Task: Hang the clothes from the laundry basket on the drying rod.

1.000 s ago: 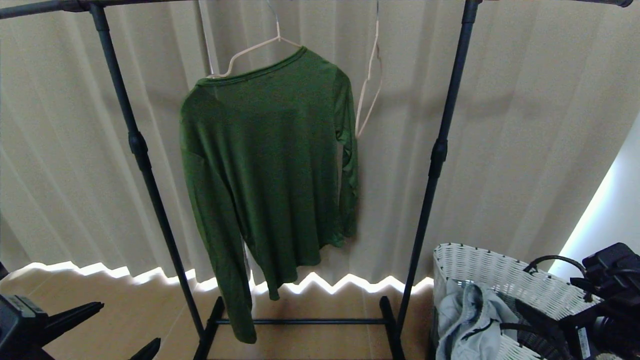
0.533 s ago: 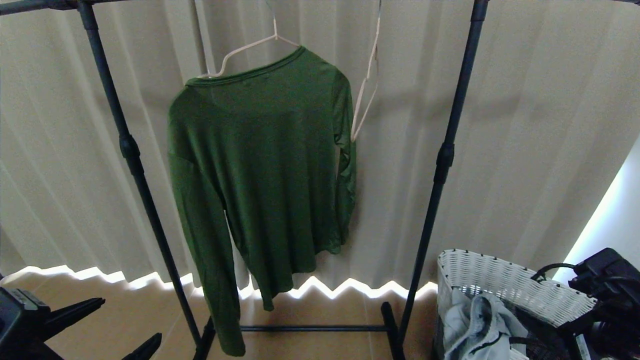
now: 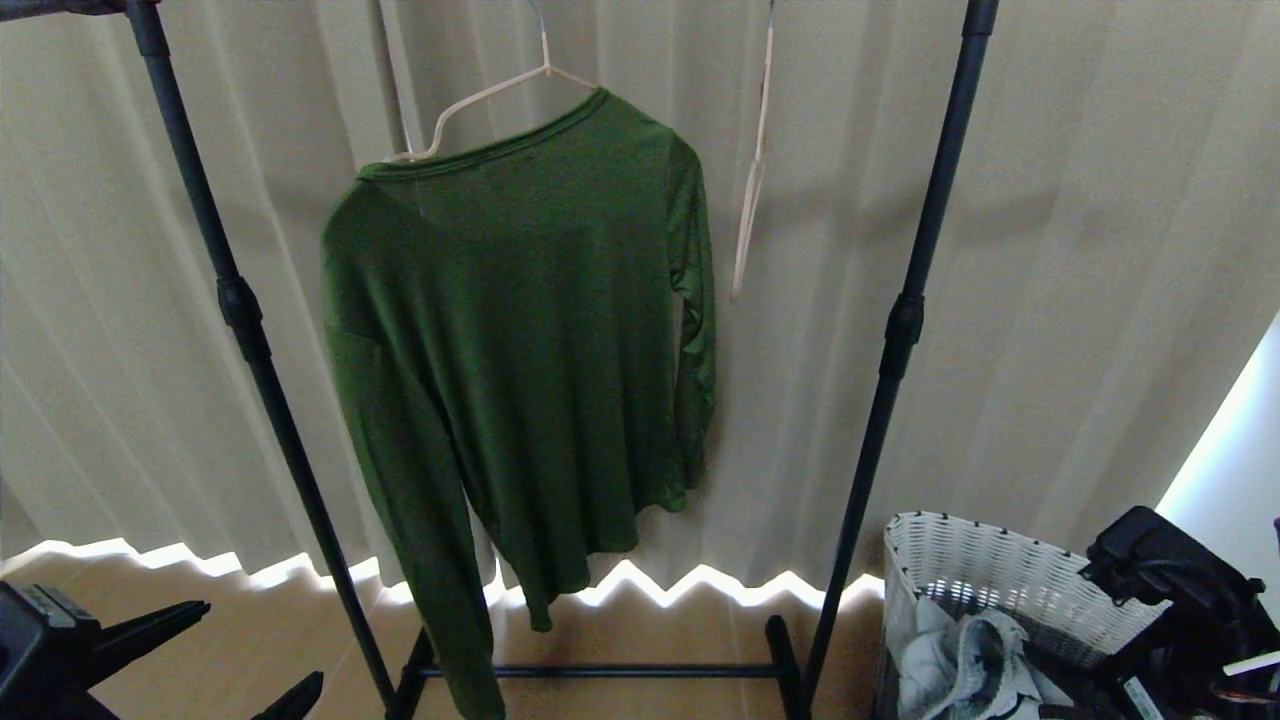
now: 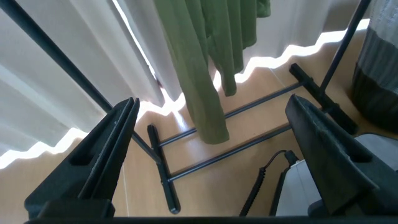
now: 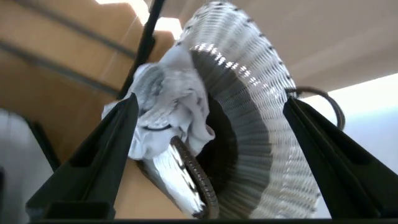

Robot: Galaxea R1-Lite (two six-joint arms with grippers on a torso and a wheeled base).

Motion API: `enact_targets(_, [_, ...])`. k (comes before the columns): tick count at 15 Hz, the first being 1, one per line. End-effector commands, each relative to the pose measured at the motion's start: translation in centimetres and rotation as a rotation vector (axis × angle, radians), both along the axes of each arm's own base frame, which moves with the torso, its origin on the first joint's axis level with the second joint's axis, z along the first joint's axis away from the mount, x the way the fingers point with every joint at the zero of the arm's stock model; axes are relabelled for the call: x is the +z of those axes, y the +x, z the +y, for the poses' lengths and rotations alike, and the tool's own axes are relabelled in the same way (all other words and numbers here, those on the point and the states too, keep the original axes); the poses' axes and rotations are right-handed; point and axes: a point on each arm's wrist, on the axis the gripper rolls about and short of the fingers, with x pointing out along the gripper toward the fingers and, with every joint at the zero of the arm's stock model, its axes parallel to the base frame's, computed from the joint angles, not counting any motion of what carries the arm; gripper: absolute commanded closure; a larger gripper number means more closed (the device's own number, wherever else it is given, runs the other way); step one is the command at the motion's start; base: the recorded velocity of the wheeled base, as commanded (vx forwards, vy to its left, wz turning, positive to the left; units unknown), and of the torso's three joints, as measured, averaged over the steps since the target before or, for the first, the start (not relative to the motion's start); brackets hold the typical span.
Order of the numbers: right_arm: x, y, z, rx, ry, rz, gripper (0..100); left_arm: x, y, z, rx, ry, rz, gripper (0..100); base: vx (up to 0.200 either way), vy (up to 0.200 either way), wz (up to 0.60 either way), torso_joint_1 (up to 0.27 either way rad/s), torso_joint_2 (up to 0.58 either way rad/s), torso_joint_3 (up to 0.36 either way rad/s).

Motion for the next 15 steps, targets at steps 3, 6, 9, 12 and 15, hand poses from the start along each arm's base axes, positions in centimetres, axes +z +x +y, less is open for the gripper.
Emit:
enact_targets(3, [-2.7, 2.3, 1.2, 0.055, -0.083, 0.161, 0, 0.1, -0.2, 0.0, 0.0, -0.004, -0.014, 0, 0.0, 0.0, 0.0, 0.0, 0.0, 0.0])
enact_targets(6, [-4.2, 4.1, 1.4, 0.001, -0.16, 0.226, 0, 0.2, -0.3, 0.1, 0.0, -0.006, -0.023, 0, 0.0, 0.0, 0.0, 0.0, 0.0, 0.0])
enact_targets(9, [-4.3, 5.0, 1.5, -0.006, -0.19, 0.229, 0, 0.2, -0.4, 0.1, 0.0, -0.008, -0.03, 0, 0.0, 0.0, 0.0, 0.0, 0.0, 0.0])
enact_targets(12, [-4.8, 6.4, 1.7, -0.023, -0.211, 0.242, 0, 0.2, -0.4, 0.1, 0.0, -0.008, -0.03, 0, 0.0, 0.0, 0.0, 0.0, 0.0, 0.0])
enact_targets(15, [-5.1, 7.6, 1.8, -0.069, -0.255, 0.238, 0, 0.2, -0.4, 0.1, 0.0, -0.007, -0.027, 0, 0.0, 0.0, 0.0, 0.0, 0.0, 0.0])
